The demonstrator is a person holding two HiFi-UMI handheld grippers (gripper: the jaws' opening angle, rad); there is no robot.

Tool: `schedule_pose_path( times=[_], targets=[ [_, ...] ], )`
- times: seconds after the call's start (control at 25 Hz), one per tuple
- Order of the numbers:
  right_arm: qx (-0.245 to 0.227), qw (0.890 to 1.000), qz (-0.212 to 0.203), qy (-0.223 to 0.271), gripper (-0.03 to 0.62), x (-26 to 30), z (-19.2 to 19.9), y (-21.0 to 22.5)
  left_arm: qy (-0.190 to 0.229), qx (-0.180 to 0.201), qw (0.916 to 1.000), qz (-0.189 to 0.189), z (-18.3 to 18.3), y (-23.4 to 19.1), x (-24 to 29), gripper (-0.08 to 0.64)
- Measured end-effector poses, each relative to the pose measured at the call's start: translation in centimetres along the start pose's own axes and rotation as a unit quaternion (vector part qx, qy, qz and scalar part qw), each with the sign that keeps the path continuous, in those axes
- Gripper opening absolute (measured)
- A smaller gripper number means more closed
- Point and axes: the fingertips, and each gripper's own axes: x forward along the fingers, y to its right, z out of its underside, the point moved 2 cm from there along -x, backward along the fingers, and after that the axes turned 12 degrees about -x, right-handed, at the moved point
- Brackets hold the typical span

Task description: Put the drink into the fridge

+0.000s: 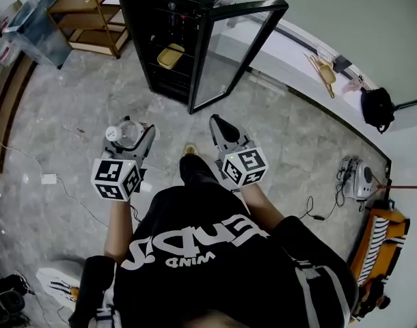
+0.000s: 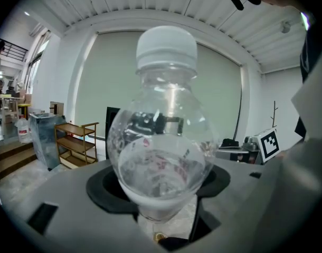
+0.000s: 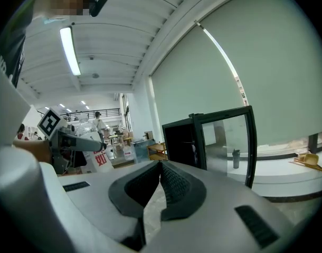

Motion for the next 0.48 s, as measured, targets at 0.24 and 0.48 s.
schedule_pose_path(
  times=[0.24,0.48],
  targets=[
    [-0.011,0.999,-0.03,0.001,0.023,5.6,-1.9,3.3,0.002,-0.006,0.9999,-0.011,-3.7,-1.8,5.1,0.307],
    [-0.018,0.998,-0.056,0.0,0.023,10.8,-3.2,7.1,0.005,-0.013,0.9995,-0.029,-6.3,-4.0,10.7,0.307]
  ],
)
